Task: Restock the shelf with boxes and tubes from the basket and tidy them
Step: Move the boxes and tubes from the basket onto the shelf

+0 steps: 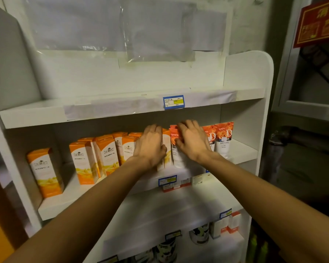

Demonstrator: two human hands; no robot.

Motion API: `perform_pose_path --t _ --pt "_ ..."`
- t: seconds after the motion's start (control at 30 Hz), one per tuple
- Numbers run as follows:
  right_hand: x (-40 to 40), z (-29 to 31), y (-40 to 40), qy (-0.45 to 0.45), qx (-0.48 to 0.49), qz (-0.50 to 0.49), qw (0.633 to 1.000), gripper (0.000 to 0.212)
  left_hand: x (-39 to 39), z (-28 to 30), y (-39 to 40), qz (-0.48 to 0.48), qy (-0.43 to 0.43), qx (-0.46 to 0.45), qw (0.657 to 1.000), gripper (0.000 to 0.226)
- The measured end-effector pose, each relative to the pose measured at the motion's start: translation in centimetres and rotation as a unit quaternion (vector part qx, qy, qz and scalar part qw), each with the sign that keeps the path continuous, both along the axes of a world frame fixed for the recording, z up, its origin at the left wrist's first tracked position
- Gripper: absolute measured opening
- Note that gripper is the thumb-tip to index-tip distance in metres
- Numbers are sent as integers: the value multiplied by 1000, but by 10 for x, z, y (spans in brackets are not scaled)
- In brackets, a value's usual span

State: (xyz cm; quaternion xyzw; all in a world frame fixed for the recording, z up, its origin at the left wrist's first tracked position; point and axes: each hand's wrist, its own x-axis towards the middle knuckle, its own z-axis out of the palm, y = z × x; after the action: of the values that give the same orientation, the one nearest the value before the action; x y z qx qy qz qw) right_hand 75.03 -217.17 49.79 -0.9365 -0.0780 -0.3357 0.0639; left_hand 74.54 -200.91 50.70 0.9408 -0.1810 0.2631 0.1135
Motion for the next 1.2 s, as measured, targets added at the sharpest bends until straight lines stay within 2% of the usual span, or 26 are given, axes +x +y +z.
perform_pose_path --t 0.37,0.57,0.73,0.87,1.0,1.2 --pt "-31 -5 -16 21 -59 8 998 67 -21 6 -4 2 -29 119 992 82" --pt "-60 -16 -31 33 -58 8 998 72 -36 1 -6 -4 -18 136 991 82" --pt "-85 -22 -50 30 -85 -7 996 79 -51 -3 -16 -25 -48 181 982 79" --pt "-104 -30 -66 56 -78 -13 995 79 -64 -7 -28 -35 -23 200 979 82" --pt "-127 -61 -91 101 -55 -20 993 77 -79 -34 -47 -60 1 201 978 81" --pt "-169 -144 -137 186 -32 -47 981 79 -103 -118 -85 -138 50 206 967 72"
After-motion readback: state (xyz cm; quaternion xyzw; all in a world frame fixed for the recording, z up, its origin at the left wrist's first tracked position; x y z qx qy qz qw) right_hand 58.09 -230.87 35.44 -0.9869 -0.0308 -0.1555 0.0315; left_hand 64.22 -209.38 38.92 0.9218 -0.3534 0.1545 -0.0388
